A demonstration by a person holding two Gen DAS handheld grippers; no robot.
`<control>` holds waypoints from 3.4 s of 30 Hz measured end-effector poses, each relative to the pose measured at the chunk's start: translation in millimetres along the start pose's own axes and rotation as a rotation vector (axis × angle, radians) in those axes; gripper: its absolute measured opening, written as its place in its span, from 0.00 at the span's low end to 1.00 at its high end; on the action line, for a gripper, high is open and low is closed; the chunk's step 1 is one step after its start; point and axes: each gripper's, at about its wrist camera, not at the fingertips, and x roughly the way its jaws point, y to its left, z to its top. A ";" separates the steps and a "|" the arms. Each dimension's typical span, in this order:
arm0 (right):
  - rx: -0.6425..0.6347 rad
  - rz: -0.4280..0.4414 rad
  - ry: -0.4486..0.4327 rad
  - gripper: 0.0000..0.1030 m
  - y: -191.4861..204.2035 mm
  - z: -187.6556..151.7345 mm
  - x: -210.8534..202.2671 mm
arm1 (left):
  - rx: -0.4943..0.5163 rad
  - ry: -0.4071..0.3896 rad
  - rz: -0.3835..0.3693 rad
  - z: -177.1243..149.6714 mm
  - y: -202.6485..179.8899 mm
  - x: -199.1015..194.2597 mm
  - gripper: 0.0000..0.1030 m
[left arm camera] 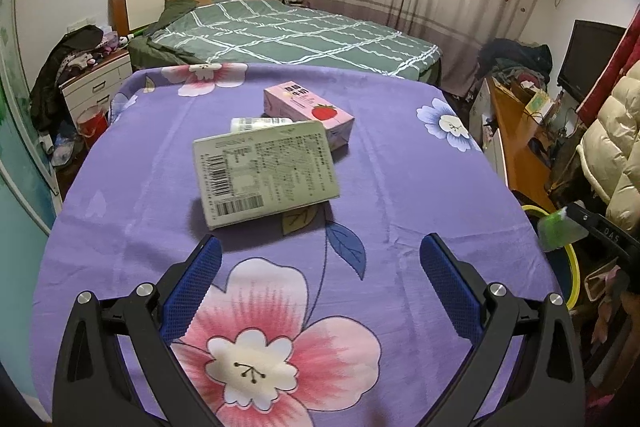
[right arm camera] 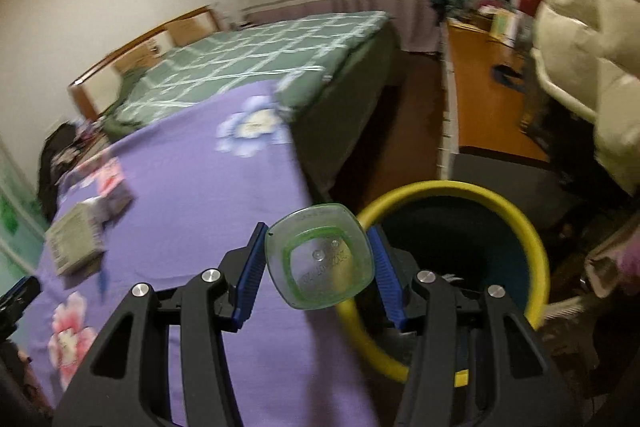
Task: Collect trash
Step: 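Carry the green-lidded jar over the bin and open the right gripper, then move the left gripper to the beige snack box and grasp it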
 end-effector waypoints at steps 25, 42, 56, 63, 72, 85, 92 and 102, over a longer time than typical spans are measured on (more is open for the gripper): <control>0.006 -0.069 0.053 0.51 -16.9 -9.8 36.0 | -0.041 0.028 0.131 7.9 43.5 31.9 0.95; -0.014 -0.066 0.056 0.52 -6.9 -7.4 38.0 | 0.000 0.108 0.068 16.8 53.0 82.7 0.95; 0.003 -0.049 0.056 0.52 -11.9 -7.5 38.8 | 0.095 0.172 -0.101 1.8 -19.7 82.2 0.95; 0.002 -0.038 0.052 0.52 -12.8 -6.9 37.6 | 0.179 0.140 -0.160 4.0 -54.9 68.6 0.95; 0.005 -0.029 0.063 0.52 -8.9 -9.3 41.8 | 0.144 0.127 -0.007 38.7 -5.7 84.9 0.95; 0.007 -0.028 0.071 0.53 -9.8 -8.4 45.8 | 0.199 0.229 -0.020 51.8 -26.0 141.3 0.95; 0.018 -0.023 0.071 0.53 -16.4 -8.9 47.1 | 0.201 0.241 0.018 54.5 -33.9 156.1 0.72; 0.049 -0.039 0.050 0.53 -41.9 -12.2 34.3 | 0.251 0.219 -0.069 40.1 -90.1 130.9 0.69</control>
